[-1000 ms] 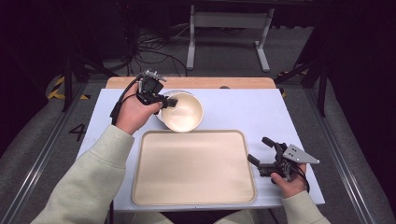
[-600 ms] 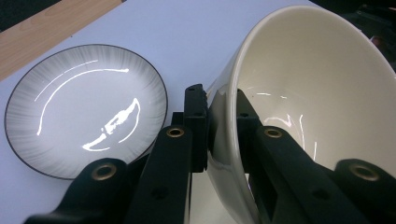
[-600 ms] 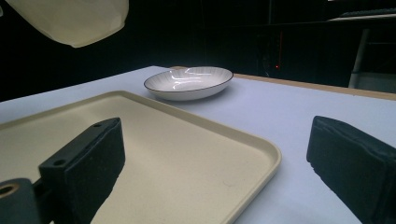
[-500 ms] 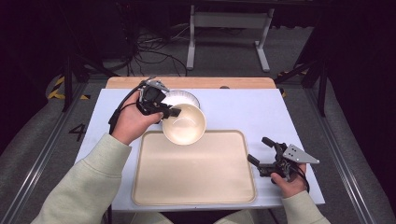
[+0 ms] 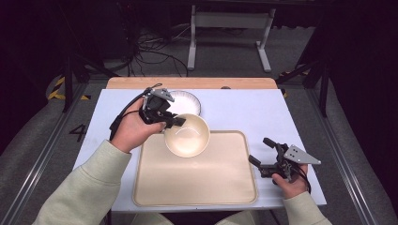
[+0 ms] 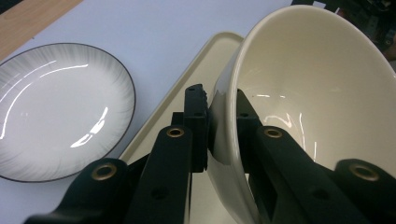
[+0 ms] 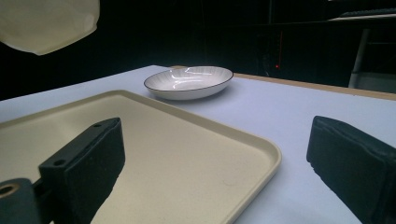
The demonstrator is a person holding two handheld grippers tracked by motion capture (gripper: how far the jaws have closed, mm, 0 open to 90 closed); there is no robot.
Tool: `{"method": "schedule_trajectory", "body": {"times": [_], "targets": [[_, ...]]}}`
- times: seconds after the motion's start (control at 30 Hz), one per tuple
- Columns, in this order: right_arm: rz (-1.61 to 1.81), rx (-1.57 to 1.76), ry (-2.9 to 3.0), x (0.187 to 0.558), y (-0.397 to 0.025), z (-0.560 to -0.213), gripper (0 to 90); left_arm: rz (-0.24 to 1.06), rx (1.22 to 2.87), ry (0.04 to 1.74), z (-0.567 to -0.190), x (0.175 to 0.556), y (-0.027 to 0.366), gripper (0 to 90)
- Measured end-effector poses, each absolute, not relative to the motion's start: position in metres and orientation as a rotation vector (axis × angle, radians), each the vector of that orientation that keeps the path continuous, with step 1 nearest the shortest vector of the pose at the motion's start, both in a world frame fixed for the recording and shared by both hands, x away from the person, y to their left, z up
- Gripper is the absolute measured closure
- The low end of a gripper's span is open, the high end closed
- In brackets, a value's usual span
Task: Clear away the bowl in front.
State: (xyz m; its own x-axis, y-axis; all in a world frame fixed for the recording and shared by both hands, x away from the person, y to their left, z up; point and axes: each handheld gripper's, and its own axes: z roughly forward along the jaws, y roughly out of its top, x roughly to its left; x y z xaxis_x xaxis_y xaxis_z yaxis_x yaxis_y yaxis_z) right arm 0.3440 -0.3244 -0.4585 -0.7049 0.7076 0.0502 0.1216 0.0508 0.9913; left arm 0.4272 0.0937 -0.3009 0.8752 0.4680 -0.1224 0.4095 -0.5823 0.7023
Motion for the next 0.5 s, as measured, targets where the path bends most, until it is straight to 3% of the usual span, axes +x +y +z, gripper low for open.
{"method": "schedule_trajectory", "body": {"times": [0.5], "targets": [[1.696, 0.828, 1.879, 0.344, -0.324, -0.459, 4.9, 0.041, 2.348, 0.517, -0.321, 0.421, 0.074, 82.1]]}}
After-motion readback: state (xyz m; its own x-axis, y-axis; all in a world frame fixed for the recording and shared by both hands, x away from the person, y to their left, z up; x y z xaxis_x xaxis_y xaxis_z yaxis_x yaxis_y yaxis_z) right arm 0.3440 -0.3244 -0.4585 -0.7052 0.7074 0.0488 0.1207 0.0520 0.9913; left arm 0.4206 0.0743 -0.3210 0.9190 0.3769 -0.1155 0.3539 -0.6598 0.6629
